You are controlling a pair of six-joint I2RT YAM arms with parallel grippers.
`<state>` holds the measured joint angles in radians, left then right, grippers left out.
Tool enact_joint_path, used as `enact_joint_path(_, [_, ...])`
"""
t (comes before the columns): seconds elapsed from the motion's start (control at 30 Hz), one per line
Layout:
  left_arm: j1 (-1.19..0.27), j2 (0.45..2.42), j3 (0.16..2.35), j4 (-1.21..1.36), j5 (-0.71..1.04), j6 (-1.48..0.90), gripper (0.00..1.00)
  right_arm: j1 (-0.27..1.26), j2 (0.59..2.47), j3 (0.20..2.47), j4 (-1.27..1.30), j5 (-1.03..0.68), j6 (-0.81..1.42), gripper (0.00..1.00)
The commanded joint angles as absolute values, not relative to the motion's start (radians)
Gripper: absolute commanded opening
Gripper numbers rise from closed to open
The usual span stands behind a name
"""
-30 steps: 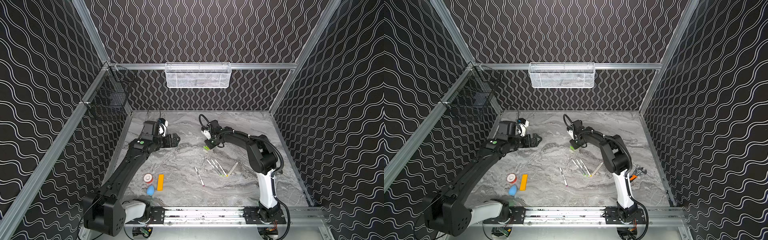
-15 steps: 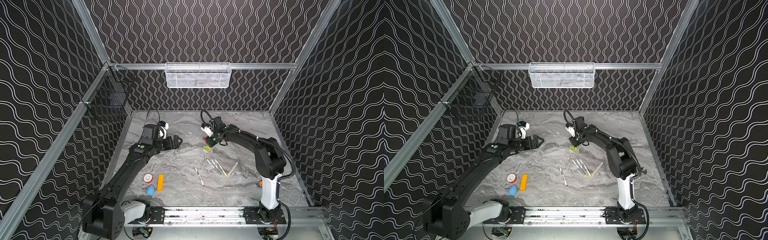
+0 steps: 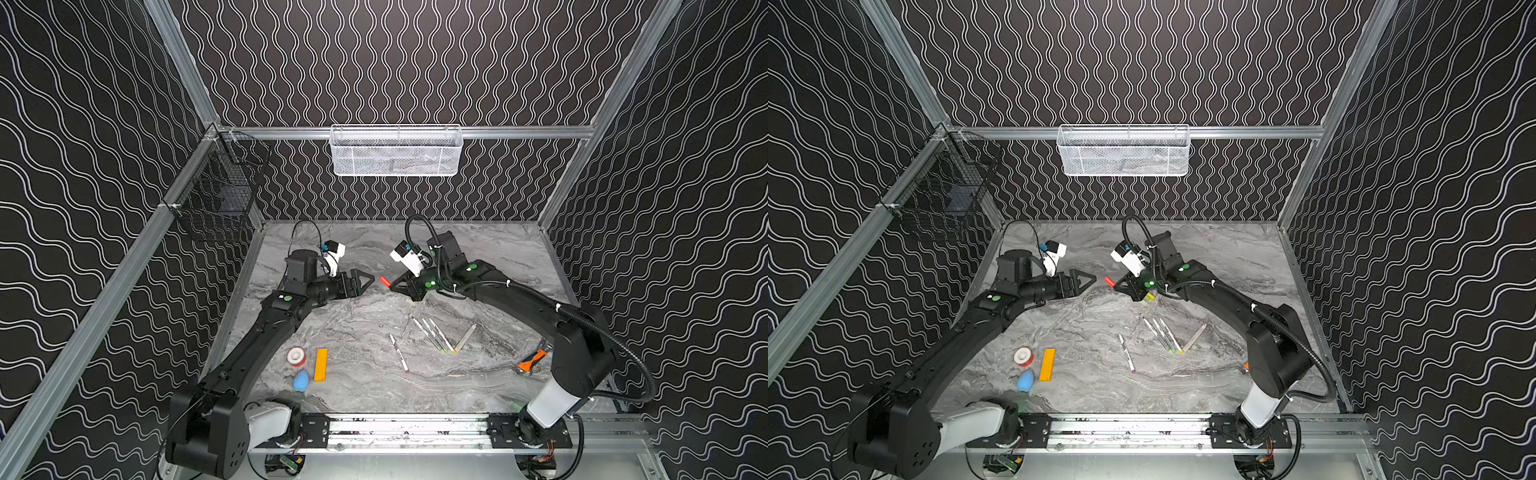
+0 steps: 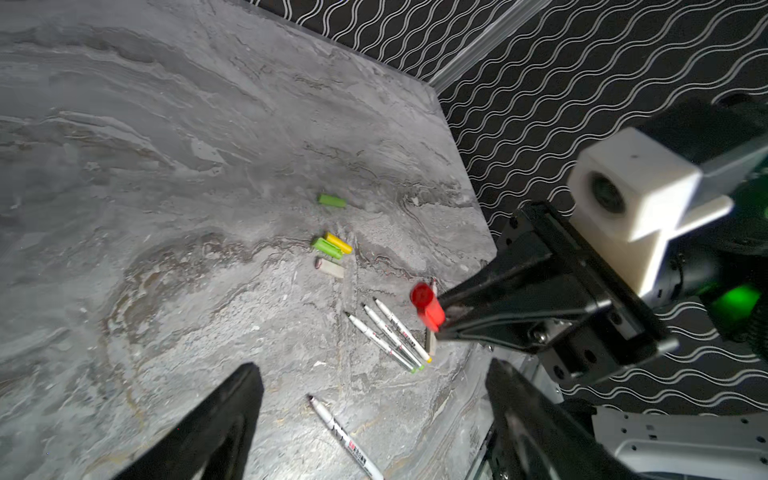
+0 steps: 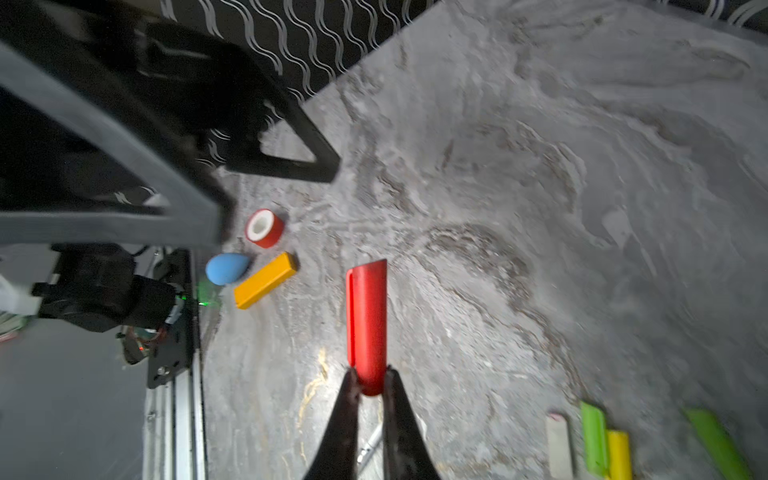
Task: Insert the pens into the pen caps
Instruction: 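Grasp the red cap with the right gripper and lift it, then pass the red cap from the right gripper into the left gripper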
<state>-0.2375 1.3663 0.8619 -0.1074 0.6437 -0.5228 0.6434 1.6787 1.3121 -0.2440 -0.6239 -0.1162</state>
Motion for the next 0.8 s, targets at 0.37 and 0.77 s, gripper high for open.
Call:
enact_joint_path(0.37, [-0.238,1.346,0.823,0.092,0.770,-0.586,0.46,0.699,1.677,1.367,-0.131,-0.746,-0.054,0.12])
enact_joint_path(0.77, [-0.238,1.359,0.818,0.145,0.791,-0.614,0.22,0.724,1.677,1.360,-0.112,-0.728,-0.034,0.12])
